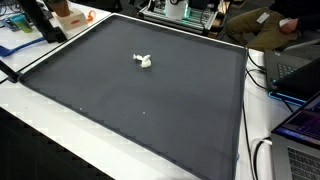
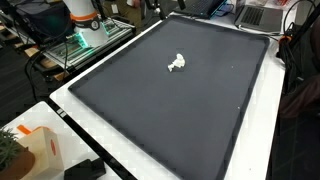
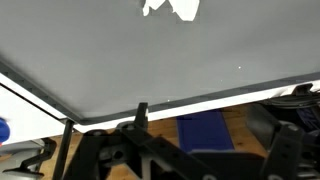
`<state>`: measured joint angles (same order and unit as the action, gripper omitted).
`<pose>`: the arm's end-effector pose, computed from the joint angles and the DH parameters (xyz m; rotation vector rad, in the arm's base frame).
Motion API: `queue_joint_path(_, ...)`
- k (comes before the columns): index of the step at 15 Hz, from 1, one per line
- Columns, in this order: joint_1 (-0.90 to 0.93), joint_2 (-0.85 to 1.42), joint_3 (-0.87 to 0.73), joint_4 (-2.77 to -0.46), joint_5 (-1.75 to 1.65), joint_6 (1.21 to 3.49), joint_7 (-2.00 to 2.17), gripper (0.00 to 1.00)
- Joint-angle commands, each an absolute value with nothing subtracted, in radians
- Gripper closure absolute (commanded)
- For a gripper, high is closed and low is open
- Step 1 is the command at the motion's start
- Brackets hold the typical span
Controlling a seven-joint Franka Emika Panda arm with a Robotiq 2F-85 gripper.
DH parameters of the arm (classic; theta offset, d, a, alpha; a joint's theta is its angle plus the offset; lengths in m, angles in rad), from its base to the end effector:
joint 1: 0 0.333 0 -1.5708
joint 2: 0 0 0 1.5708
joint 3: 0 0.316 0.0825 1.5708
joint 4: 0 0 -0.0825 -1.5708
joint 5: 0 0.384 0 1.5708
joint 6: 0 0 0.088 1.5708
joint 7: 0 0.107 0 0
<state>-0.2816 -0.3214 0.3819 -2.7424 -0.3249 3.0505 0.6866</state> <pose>0.4220 0.0650 0.3749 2.9605 -0.3755 0.9703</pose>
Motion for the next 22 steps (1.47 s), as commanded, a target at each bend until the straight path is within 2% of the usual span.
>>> queue_joint_path(1, -0.395, -0.262, 0.451, -2.742, -0.464, 3.134, 0.743, 0.00)
queue_joint_path(8, -0.438, -0.122, 0.463, -2.749, -0.662, 3.191, 0.744, 0.00)
queue_joint_path(10, -0.407, -0.135, 0.447, -2.748, -0.620, 3.175, 0.728, 0.00)
queue_joint_path(22, -0.507, -0.056, 0.476, -2.707, -0.690, 3.233, 0.716, 0.00)
